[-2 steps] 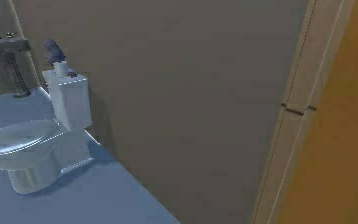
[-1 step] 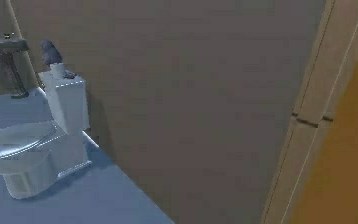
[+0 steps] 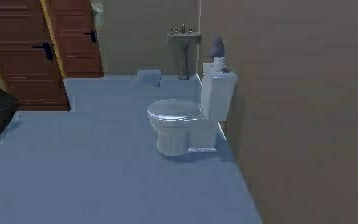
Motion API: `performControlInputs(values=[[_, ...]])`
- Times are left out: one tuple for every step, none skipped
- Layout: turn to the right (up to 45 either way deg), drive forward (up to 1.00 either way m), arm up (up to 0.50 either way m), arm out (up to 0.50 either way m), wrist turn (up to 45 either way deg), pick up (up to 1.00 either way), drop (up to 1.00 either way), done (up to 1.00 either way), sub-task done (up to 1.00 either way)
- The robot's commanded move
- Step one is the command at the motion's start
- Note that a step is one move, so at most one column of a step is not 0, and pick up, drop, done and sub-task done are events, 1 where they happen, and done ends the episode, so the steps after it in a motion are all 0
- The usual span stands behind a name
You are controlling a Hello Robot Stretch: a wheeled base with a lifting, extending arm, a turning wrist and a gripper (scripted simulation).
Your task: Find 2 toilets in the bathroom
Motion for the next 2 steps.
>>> performControlInputs(values=[[0.0,0.90,0.00,0.00,0.0,0.00,0.00,0.00,0.00],[0.0,0.00,0.00,0.00,0.0,0.00,0.00,0.00,1.00]])
